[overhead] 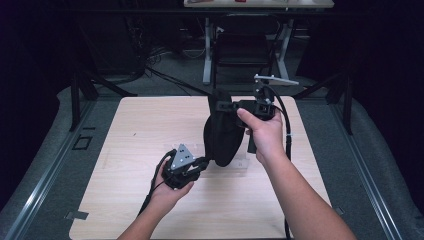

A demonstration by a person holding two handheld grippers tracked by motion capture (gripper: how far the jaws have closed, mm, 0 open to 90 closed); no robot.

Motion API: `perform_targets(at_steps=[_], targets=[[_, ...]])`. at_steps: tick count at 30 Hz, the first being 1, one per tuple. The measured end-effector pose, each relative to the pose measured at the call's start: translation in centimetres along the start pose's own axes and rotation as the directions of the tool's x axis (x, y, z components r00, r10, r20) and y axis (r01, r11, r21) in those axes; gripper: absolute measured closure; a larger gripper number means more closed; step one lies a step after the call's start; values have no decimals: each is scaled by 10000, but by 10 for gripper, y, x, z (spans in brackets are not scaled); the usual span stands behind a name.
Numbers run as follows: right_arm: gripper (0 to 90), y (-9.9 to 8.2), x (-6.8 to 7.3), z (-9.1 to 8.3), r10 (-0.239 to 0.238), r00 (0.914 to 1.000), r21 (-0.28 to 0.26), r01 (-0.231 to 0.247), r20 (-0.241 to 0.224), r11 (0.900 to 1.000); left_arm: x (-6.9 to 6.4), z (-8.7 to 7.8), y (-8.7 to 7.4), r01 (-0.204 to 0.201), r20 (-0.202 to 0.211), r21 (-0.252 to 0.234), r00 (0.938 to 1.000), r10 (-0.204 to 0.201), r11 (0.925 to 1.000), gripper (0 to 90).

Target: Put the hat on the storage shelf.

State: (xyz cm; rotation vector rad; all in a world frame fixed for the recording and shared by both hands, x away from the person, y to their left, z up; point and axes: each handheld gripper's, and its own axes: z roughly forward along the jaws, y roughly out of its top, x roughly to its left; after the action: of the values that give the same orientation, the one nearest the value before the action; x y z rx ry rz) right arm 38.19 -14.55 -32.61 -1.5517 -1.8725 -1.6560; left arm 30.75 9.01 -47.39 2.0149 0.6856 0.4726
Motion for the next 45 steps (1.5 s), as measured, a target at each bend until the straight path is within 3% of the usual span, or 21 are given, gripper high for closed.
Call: perform_targets(at_steps=[20, 31, 34, 40, 45], targets=[[799, 0, 4, -6, -7, 9992, 44, 9, -394, 10000, -1, -4, -5, -682, -352, 46, 9970, 683, 9977, 834], [773, 4, -1, -23, -92, 9997, -265, 86, -220, 9996, 8, -12, -14, -303, -675, 81, 9972, 308, 9995, 858], [770, 4, -4, -26, -76, 9998, -316, 70, -179, 9995, 9, -13, -17, -477, -764, 277, 9958, 497, 9985, 858], [759, 4, -8, -30, -12, 10000, -522, 11, -29, 9986, 10, -13, -22, -466, -809, 320, 9955, 491, 9984, 859], [749, 4, -8, -34, -102, 9999, -550, 104, 38, 9984, 14, -12, -29, -127, -793, 387, 9967, 157, 9992, 858]])
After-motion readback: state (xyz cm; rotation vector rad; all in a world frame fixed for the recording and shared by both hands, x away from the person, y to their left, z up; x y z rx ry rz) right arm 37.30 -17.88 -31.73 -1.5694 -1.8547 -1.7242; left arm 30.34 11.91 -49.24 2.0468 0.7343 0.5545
